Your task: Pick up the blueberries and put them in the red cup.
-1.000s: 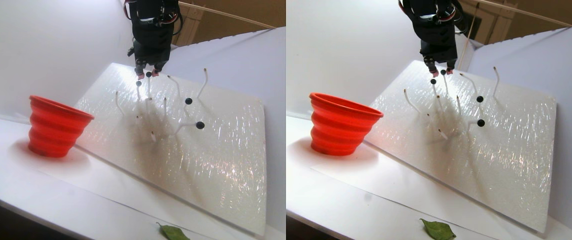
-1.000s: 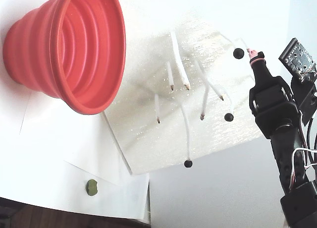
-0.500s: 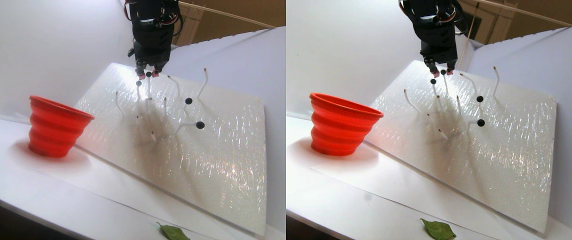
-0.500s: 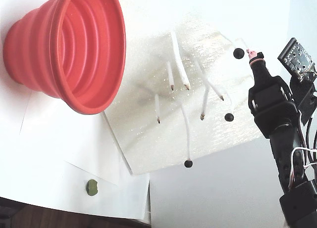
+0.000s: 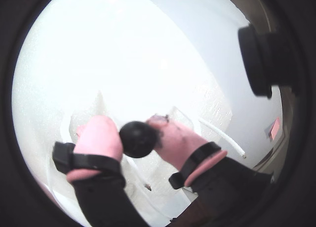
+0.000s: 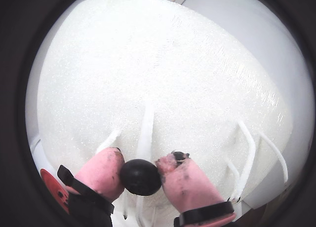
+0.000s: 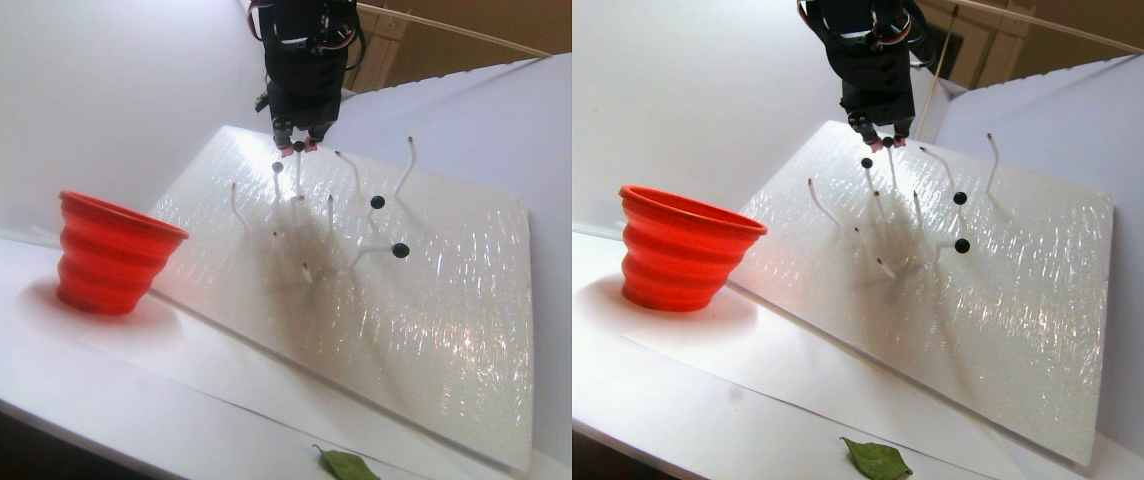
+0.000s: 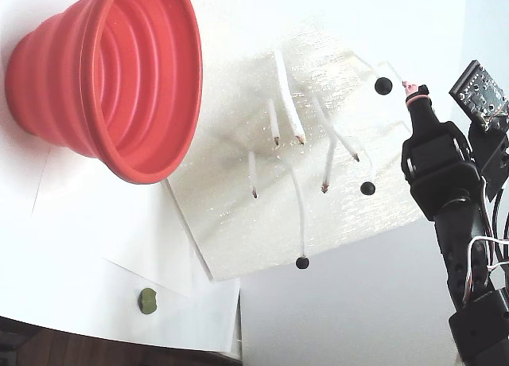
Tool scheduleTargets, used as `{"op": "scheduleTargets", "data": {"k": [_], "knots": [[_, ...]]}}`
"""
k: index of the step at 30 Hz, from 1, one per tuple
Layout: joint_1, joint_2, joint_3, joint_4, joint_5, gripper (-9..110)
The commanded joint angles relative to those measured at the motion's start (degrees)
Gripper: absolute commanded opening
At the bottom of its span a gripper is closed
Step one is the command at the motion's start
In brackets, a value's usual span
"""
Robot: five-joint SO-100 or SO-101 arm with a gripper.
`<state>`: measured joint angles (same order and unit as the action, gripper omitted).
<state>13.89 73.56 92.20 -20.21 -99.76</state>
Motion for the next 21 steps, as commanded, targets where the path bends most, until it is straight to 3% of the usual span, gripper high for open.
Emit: {"op": "scheduleTargets", "data": {"k": [1, 21], "knots": [[3.3, 3.1, -4.0, -1.9, -0.4, 12], [0.8, 13.4, 8.2, -2.5, -0.7, 11]]}}
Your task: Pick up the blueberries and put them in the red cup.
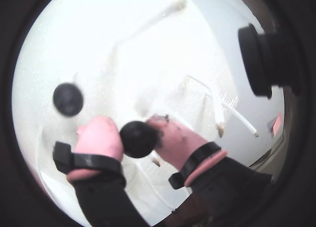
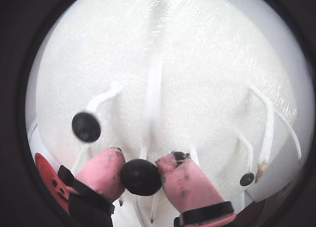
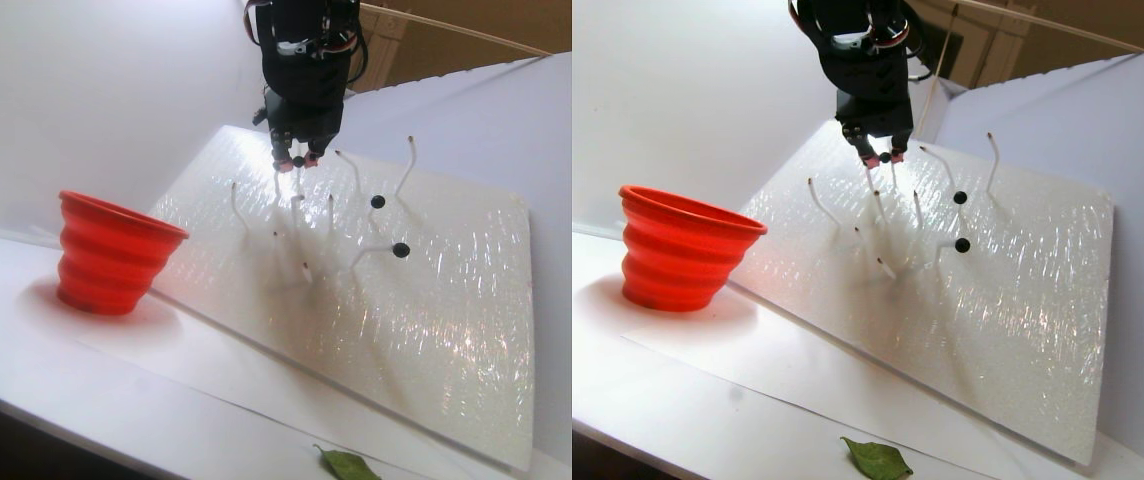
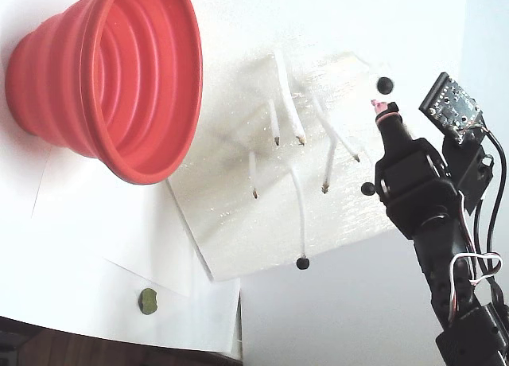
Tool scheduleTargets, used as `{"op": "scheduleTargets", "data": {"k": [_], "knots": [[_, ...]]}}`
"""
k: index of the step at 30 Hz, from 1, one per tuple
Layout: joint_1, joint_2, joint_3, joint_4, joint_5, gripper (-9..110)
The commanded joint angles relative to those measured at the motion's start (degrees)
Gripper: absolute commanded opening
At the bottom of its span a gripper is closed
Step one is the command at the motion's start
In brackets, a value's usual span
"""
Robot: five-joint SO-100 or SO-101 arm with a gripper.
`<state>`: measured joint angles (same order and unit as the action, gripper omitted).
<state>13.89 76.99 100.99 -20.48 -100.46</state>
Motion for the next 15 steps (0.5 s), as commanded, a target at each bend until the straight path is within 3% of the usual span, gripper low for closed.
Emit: {"op": "scheduleTargets", "data": {"k": [1, 15], "knots": [[0.7, 10.2, -0.3, -2.4, 0.0, 11], [-0.8, 14.8, 5.0, -2.5, 0.4, 11]]}}
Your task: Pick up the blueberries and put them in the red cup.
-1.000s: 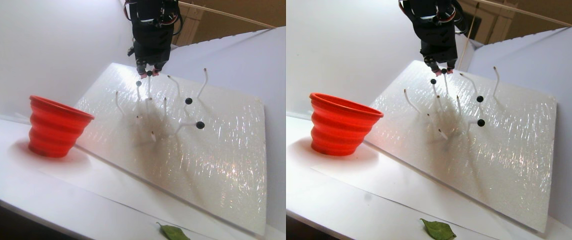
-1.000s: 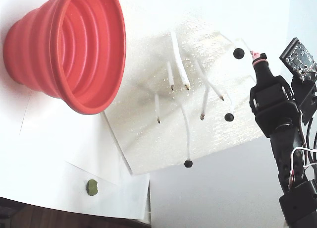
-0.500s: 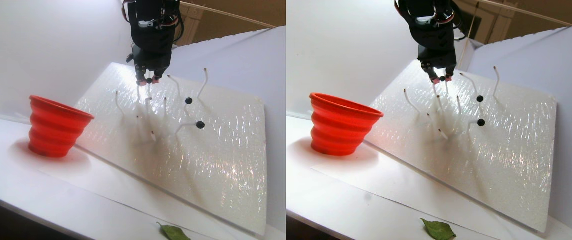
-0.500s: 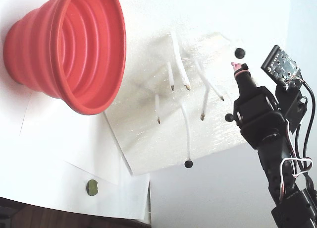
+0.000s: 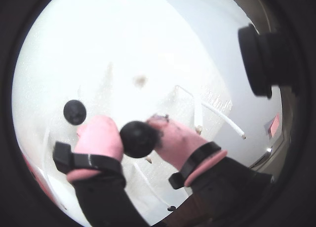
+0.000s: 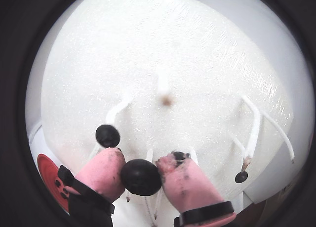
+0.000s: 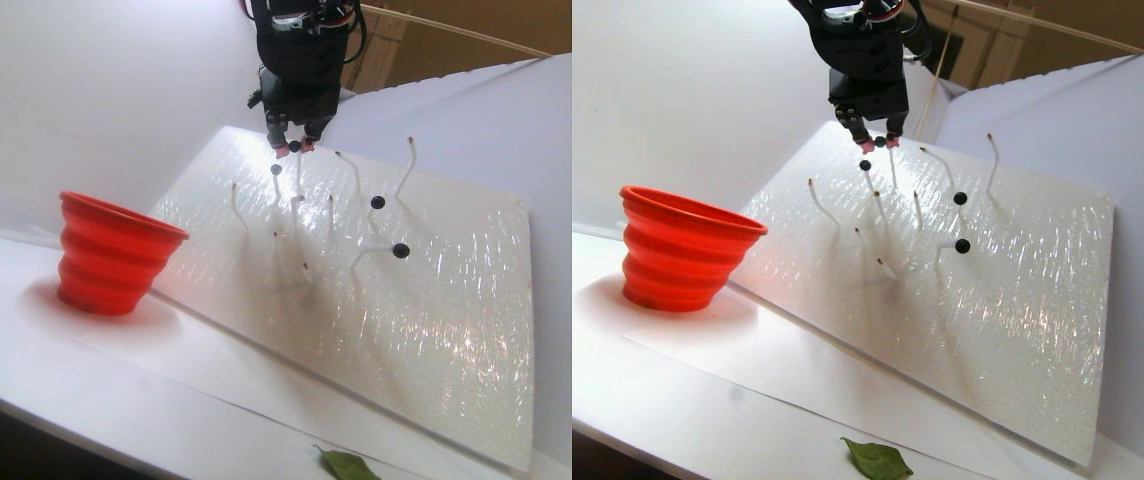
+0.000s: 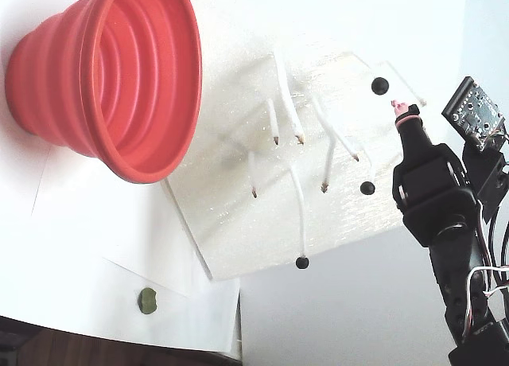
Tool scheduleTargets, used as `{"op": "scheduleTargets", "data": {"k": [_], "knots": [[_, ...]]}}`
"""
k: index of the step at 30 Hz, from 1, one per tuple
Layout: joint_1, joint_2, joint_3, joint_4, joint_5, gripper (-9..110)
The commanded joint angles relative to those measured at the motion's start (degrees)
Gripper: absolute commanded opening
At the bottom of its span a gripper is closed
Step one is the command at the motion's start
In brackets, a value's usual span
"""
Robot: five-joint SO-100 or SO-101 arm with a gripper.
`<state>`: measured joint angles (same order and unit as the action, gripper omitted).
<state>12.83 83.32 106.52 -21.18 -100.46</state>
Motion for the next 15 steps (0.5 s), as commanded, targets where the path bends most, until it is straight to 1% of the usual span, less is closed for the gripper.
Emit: {"op": "scheduleTargets", "data": {"k": [1, 15], "knots": [[0.1, 8.9, 0.0, -1.8, 0.3, 11], [-3.6, 15.2, 6.4, 2.0, 1.8, 12]]}}
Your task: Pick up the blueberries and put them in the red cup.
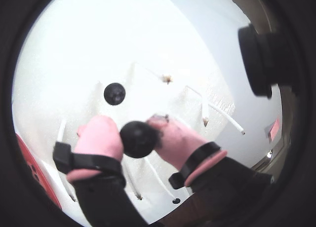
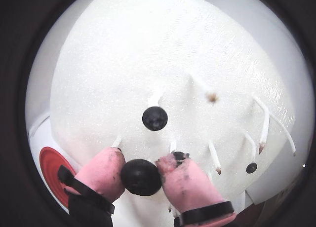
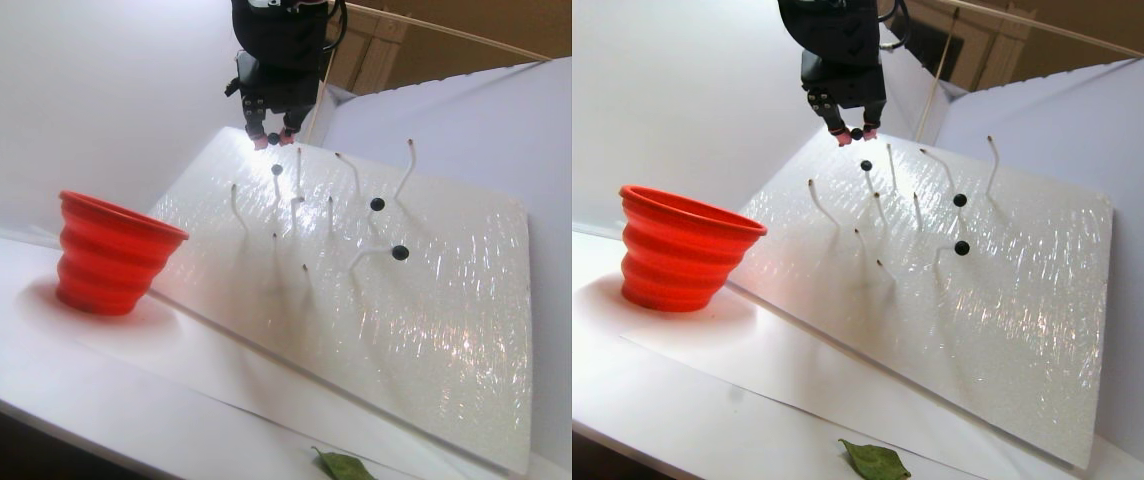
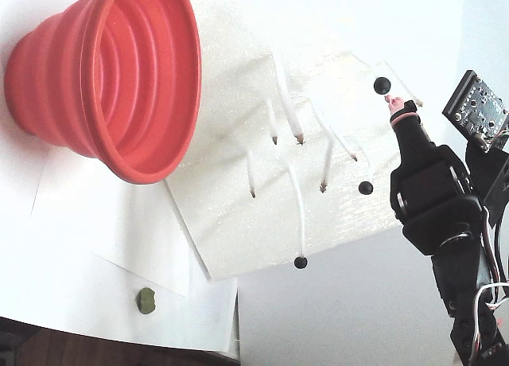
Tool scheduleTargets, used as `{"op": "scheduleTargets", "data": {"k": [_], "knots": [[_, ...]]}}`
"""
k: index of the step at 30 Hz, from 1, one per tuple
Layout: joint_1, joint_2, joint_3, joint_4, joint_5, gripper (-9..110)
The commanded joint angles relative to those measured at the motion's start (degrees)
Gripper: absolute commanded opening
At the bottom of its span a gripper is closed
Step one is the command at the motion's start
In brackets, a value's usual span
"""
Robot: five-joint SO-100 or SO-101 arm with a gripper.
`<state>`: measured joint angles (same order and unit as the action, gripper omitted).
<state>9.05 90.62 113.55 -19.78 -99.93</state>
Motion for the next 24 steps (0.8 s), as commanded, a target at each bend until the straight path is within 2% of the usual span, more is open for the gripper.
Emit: {"op": "scheduleTargets", "data": {"k": [1, 24], "knots": [[-0.2, 8.4, -0.2, 1.0, 1.4, 12], [-7.7, 19.8, 10.3, 9.6, 6.9, 12]]}}
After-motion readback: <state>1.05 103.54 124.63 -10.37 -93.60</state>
